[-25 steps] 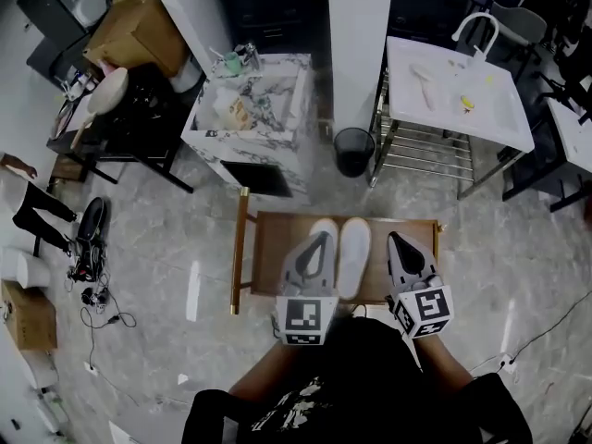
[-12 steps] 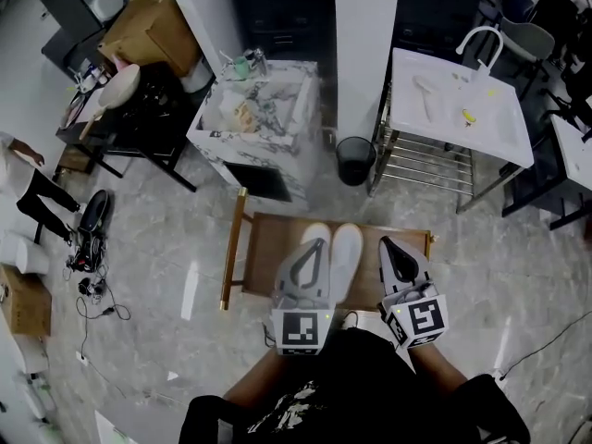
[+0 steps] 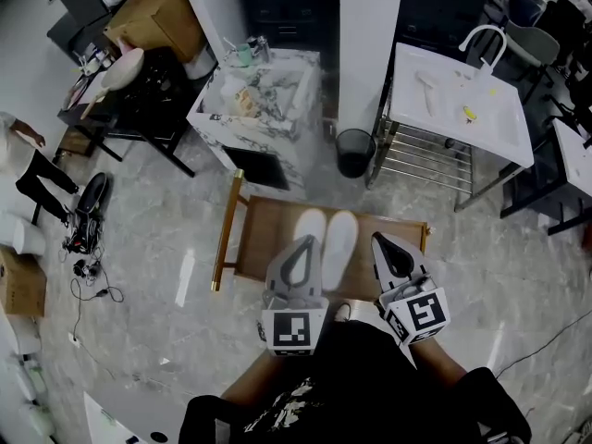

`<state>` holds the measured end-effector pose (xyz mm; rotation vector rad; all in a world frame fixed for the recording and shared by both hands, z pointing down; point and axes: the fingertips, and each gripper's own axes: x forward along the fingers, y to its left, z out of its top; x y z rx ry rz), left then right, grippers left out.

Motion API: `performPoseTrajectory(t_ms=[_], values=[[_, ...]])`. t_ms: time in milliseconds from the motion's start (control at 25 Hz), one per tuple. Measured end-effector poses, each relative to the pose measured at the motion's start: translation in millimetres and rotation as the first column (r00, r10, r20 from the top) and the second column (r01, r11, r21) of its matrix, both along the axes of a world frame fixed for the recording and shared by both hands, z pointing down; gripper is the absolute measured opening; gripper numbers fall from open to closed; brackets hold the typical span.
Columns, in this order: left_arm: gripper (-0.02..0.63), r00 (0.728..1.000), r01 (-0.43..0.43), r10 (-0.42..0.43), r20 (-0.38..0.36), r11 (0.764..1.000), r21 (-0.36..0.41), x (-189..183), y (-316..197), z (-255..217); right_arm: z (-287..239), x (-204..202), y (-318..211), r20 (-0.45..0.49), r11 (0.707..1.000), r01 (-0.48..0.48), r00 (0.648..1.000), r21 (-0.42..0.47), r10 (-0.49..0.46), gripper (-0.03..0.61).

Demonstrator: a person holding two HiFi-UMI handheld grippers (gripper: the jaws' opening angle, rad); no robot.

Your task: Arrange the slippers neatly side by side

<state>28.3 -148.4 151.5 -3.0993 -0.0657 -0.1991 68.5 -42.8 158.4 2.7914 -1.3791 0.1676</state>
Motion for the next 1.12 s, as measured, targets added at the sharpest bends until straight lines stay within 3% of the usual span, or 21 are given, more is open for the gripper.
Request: performPoseTrajectory(t_ms=[280, 1120], values=[[0.003, 0.998, 0.057, -0.057, -0.014, 0.998, -0.023, -14.6, 0.4, 5.0, -0.9, -8.4, 11.8, -0.016, 1.000, 0.005, 1.000, -0.010, -0.005, -0.002], [0.003, 0.998, 0.062, -0.062, 0.001, 0.998, -0.015, -23.2, 10.9, 8.3, 4.6, -16.1, 22.2, -0.032, 0.999, -0.022, 0.999, -0.036, 0.021, -0.003]])
